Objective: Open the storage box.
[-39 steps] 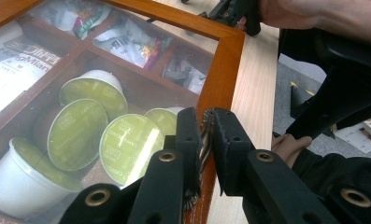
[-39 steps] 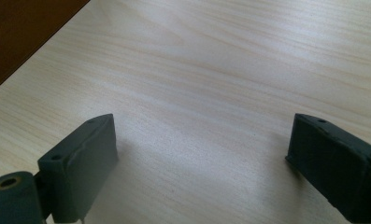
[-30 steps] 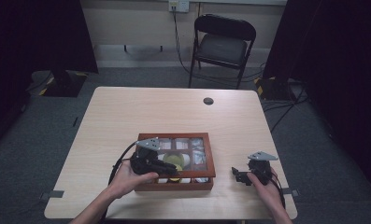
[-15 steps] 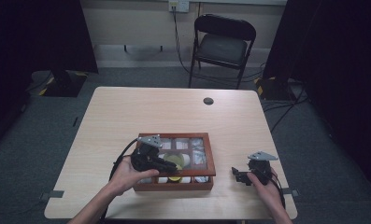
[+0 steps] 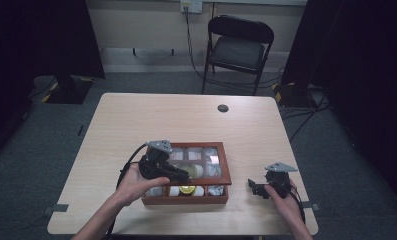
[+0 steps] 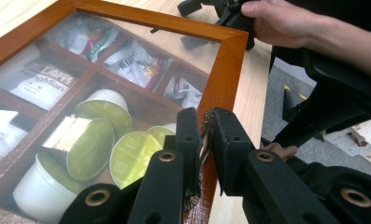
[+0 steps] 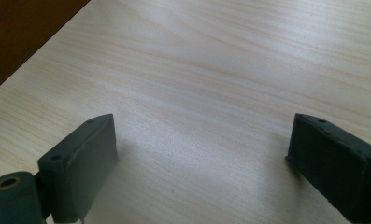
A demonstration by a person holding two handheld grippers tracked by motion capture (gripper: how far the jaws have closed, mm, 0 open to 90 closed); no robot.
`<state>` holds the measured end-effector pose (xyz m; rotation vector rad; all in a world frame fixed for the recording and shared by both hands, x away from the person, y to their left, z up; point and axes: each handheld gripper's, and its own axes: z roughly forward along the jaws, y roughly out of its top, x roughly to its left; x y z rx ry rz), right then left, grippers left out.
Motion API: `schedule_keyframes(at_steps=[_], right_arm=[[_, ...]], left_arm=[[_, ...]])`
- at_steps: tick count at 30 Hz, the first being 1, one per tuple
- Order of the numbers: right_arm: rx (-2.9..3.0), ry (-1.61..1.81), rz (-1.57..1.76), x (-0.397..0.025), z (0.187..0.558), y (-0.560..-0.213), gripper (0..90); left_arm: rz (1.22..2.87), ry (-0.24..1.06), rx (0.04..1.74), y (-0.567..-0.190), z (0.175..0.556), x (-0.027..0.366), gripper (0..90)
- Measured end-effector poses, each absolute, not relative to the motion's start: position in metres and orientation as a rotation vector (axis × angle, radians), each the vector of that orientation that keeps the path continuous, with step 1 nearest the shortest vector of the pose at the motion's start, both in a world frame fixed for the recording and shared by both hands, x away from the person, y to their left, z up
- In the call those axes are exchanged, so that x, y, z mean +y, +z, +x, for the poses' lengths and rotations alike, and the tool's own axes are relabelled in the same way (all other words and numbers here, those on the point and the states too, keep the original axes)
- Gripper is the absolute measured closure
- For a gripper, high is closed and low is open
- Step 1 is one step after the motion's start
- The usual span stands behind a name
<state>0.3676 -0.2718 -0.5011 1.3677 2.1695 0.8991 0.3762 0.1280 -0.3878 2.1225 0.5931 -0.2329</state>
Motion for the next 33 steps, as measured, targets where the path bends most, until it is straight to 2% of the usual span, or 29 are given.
schedule_keyframes(at_steps=[33], right_arm=[[2.170, 0.899, 1.367, -0.272, 0.368, -0.501, 7.3]], left_arm=[[2.054, -0.209, 0.615, -0.358, 0.393, 0.134, 81.0]])
